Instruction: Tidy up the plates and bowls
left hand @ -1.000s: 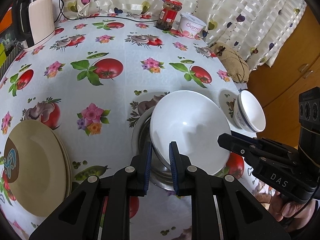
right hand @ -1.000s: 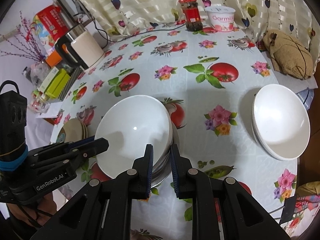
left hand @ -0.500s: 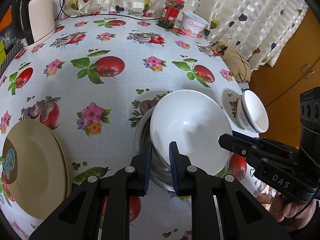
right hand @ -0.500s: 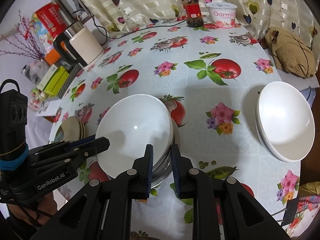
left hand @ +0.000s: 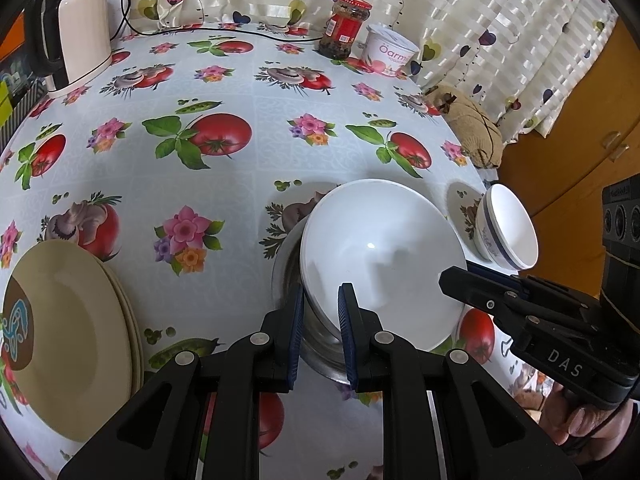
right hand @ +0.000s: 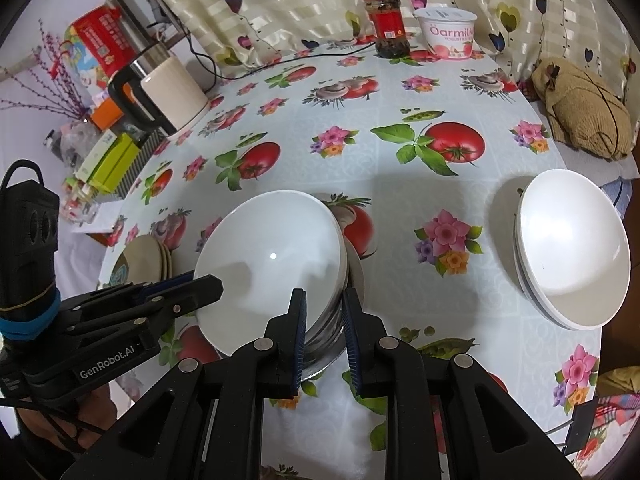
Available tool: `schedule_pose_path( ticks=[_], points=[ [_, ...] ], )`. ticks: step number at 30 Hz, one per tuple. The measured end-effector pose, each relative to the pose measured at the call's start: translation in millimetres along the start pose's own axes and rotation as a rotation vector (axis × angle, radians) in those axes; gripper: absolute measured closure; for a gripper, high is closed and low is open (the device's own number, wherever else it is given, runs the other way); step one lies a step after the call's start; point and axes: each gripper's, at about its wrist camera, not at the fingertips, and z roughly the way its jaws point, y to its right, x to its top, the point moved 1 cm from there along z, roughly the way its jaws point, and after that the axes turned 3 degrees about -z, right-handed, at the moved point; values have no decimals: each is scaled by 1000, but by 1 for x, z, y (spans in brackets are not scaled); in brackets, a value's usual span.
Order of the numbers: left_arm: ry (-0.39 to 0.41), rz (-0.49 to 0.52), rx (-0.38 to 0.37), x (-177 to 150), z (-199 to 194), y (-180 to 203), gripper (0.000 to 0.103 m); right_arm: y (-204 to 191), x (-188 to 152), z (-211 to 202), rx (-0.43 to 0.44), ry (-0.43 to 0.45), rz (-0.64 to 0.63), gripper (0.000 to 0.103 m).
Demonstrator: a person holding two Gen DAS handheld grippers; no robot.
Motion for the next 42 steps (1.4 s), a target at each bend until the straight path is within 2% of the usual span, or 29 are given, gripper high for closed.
schedule_pose_path(
  ticks=[9,15,42],
  points=[
    [4,-12,-10,1,0,-1,85,0,0,0,2,-1,3,84],
    [24,-23,-21,3,-5,-3,85,0,3,-5,7,14,-1,78],
    [117,-18,-38,10,-39,4,85,5,2,-48,-6,102,-3,77]
  ],
)
